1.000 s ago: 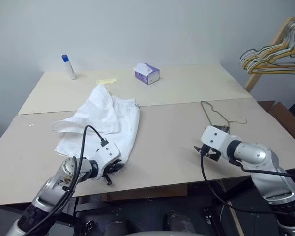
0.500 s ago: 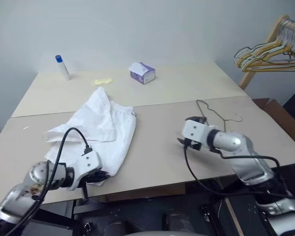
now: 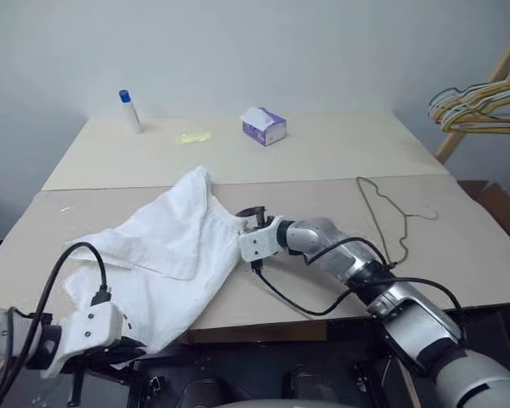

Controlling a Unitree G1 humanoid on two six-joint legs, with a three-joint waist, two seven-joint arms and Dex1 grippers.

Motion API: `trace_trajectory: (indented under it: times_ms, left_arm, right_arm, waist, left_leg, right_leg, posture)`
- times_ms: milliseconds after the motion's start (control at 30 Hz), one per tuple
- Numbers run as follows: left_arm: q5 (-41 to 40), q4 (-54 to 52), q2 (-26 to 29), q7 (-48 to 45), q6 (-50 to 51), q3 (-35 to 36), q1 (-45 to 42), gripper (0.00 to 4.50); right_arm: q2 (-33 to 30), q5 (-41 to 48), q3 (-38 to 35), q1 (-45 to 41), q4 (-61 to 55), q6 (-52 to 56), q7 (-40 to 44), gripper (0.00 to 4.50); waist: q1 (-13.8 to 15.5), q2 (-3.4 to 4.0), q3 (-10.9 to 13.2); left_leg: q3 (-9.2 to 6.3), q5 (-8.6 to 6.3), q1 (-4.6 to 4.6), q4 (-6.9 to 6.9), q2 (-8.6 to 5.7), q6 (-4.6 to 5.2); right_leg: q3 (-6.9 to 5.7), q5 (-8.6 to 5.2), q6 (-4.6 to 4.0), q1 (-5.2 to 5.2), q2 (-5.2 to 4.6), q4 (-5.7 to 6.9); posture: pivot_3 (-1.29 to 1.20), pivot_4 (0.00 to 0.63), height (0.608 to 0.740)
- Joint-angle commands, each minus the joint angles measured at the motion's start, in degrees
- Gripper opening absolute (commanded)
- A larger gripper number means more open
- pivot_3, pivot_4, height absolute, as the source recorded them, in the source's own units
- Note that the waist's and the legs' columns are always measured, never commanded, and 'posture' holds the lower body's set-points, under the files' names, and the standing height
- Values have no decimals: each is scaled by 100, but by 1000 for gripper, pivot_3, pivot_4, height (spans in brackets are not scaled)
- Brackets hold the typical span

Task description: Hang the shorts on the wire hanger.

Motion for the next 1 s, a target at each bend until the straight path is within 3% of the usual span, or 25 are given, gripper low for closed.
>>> trace_trajectory:
  times_ms: [33, 133, 467, 500, 667, 800, 1000]
  left_arm:
    - [0, -137, -53, -239, -221, 457, 177, 17]
    - [-10, -129, -93, -240, -220, 529, 188, 0]
    - [102, -52, -78, -73, -194, 345, -33, 0]
    - [175, 12, -62, -20, -237, 268, -111, 0]
    - [738, 686, 25, 533, -314, -696, -1246, 0]
    - [1633, 1556, 398, 452, -1253, -1846, -2322, 0]
    - [2391, 2710, -16, 650, -1814, -3226, -4474, 0]
  right_arm:
    - [89, -371, 149, -395, 403, -603, -358, 4500]
    - [166, -373, 150, -512, 730, -932, -405, 3866]
    - [246, -737, 173, -725, 1315, -1173, -554, 205]
    - [248, -768, 152, -729, 1364, -1091, -559, 38]
    - [159, -1012, 15, -810, 1595, -485, -907, 38]
    - [-147, -992, -144, -856, 1589, -270, -952, 38]
    - [-786, -748, -636, -590, 1038, 256, -644, 38]
  waist:
    - [33, 0, 0]
    - [82, 0, 0]
    - [73, 0, 0]
    - [71, 0, -1]
    - [98, 1, -1]
    - [92, 0, -1]
    - [25, -2, -3]
  left_leg:
    - [3, 2, 0, -2, 1, -4]
    - [8, 5, -1, -7, 3, -10]
    - [13, 12, 4, -25, 7, -23]
    - [13, 13, 4, -26, 7, -24]
    - [14, 19, 11, -34, 9, -34]
    - [23, 21, 11, -39, 9, -37]
    - [37, 23, -9, -48, 7, -36]
  right_leg:
    - [0, -1, -1, -3, 1, 2]
    - [0, -3, -5, -6, 4, 2]
    - [1, -4, -13, -9, 9, 1]
    - [1, -4, -15, -10, 10, 2]
    - [0, -6, -18, -8, 12, 6]
    - [1, 3, -36, -14, 13, 7]
    - [0, 11, -49, -31, 14, 1]
  posture:
    - [139, 0, 740]
    - [149, 0, 740]
    - [130, 0, 740]
    - [124, 0, 740]
    - [94, 0, 740]
    - [67, 0, 740]
    - [4, 0, 740]
